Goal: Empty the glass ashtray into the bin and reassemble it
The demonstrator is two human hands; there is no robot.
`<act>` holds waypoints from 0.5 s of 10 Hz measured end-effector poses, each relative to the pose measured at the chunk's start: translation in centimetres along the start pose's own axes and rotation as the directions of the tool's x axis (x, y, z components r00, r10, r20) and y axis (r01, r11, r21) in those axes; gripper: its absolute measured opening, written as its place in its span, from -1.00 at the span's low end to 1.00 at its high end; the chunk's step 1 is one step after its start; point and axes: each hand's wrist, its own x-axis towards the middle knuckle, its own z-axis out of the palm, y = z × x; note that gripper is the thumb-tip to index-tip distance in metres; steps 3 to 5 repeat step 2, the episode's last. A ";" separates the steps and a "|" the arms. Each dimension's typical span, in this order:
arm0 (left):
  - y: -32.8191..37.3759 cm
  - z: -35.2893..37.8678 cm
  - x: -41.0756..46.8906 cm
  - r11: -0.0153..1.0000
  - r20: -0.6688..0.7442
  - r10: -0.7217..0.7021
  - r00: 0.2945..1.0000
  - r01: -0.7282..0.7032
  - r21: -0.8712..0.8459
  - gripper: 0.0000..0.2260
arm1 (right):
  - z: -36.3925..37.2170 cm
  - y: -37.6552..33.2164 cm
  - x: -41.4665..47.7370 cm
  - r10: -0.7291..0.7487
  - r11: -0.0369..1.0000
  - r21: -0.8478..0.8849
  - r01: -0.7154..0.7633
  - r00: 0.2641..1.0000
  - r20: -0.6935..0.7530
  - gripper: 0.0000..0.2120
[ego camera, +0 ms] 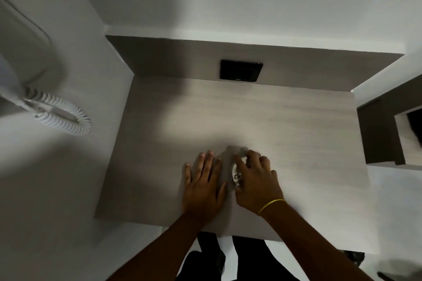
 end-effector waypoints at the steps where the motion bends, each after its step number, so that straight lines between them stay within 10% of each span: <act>1: 0.5 -2.0 -0.2 0.999 0.019 -0.001 1.000 0.001 0.033 -0.35 | -0.8 0.6 -0.3 -0.052 0.999 -0.003 0.052 0.997 0.061 -0.07; 5: 1.0 -5.1 0.6 0.997 -0.033 0.002 0.999 0.001 0.079 -0.43 | -3.0 1.2 -0.9 -0.063 0.996 0.067 0.057 0.993 0.096 0.02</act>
